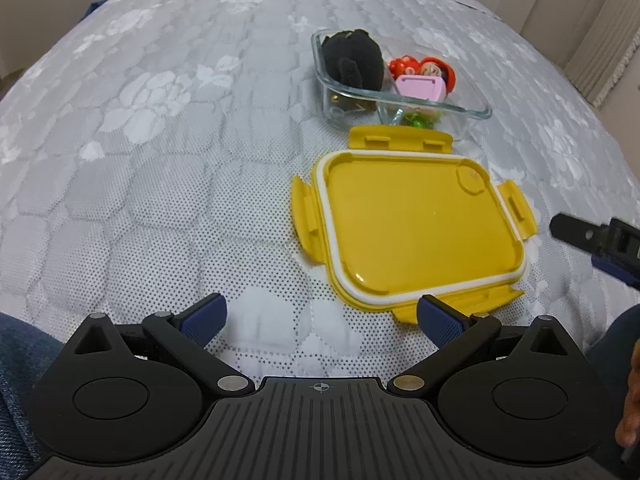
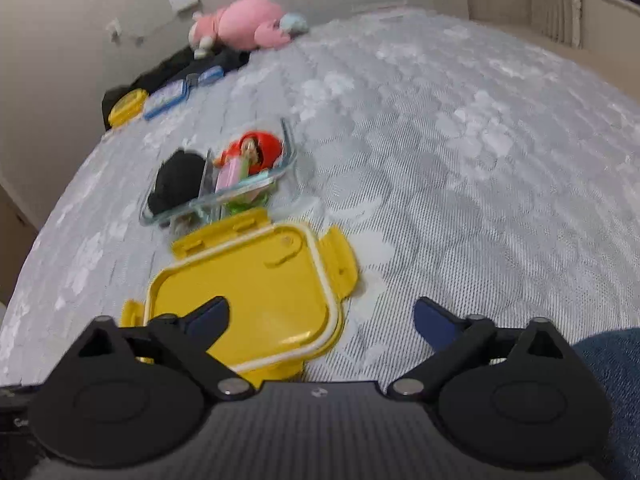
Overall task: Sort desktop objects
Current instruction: 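Lower the right gripper to the yellow lid's rim and grasp it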
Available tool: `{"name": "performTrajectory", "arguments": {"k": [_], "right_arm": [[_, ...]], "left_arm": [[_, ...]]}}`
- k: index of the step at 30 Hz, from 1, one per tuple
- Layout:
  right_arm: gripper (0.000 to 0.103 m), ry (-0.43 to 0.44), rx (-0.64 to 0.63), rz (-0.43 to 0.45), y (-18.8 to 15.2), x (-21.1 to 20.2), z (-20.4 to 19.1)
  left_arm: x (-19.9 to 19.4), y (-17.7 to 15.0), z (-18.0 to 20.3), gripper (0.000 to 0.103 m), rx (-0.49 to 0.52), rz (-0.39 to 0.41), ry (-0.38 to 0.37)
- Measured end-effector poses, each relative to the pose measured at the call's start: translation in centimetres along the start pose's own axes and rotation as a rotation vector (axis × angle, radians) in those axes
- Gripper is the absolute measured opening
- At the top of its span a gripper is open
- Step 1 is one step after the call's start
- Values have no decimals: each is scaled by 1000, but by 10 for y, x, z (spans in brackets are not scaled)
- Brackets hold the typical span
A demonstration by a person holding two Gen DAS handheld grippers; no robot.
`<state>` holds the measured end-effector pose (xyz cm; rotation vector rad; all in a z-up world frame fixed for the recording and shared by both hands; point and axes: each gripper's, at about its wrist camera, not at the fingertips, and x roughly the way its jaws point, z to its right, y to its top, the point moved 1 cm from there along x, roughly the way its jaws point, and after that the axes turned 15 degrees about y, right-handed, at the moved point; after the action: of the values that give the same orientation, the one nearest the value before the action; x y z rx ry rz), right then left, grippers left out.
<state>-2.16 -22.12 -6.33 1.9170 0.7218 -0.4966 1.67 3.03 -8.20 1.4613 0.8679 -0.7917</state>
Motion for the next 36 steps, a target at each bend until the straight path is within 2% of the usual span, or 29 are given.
{"name": "performTrajectory", "arguments": {"k": [2, 5, 8, 10, 11, 13, 15, 22, 30, 36], "right_arm": [[92, -14, -3, 39, 1, -2, 2], [92, 90, 88, -66, 3, 5, 10], [82, 198, 193, -179, 2, 14, 19], [74, 231, 262, -256, 1, 24, 25], [71, 241, 279, -278, -1, 27, 26], [54, 263, 299, -306, -4, 31, 26], [49, 278, 309, -318, -5, 33, 26], [52, 300, 399, -400, -15, 50, 28], [52, 297, 363, -380, -14, 54, 23], [51, 302, 395, -364, -10, 60, 29]], "left_arm": [[0, 0, 0, 103, 0, -1, -2], [1, 0, 0, 103, 4, -3, -3], [0, 0, 1, 103, 5, -3, -2], [1, 0, 1, 103, 6, -4, -2], [1, 0, 1, 103, 7, -4, -3], [1, 0, 1, 103, 8, -5, -4], [1, 0, 1, 103, 8, -4, -5], [0, 0, 2, 103, 13, 0, -4], [-1, -1, 4, 103, 20, 3, -3], [-1, -1, 4, 103, 20, 3, -4]]}}
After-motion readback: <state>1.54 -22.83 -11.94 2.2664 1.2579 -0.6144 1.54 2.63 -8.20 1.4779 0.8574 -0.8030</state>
